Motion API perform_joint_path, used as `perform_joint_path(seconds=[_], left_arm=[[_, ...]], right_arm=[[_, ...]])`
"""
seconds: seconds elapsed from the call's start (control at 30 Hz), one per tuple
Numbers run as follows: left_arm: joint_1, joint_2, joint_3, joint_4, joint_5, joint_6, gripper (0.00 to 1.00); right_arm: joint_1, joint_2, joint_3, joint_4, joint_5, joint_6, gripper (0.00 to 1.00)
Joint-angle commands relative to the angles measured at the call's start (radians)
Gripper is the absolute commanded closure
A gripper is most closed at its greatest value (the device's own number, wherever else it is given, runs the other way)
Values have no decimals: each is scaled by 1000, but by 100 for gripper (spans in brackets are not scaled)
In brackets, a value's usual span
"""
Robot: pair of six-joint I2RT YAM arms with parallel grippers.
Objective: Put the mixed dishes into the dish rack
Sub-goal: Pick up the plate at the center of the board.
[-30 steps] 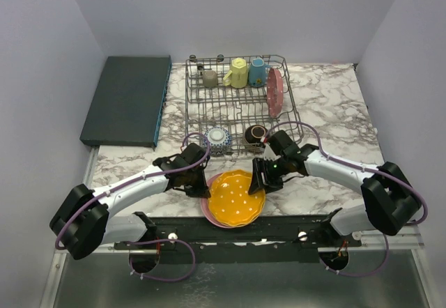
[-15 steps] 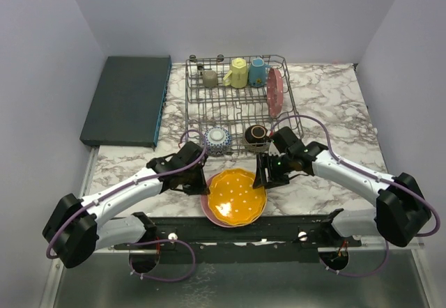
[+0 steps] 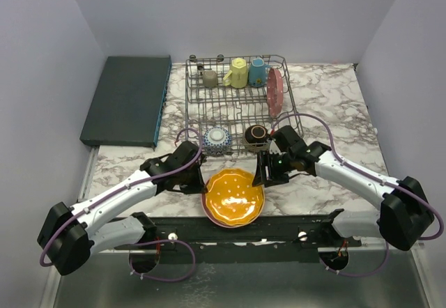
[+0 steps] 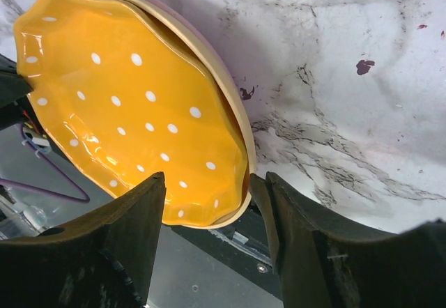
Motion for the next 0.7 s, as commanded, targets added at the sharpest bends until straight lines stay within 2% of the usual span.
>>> perform_joint_path(seconds=[0.0,0.67], left_arm=[[-9,-44,44,-14,-22,4,100],[-8,-99,170,-119,-59,23,100]], right_arm=[[5,-32,32,-2,-13,21,38],[25,18,34,68,-98,45,43]])
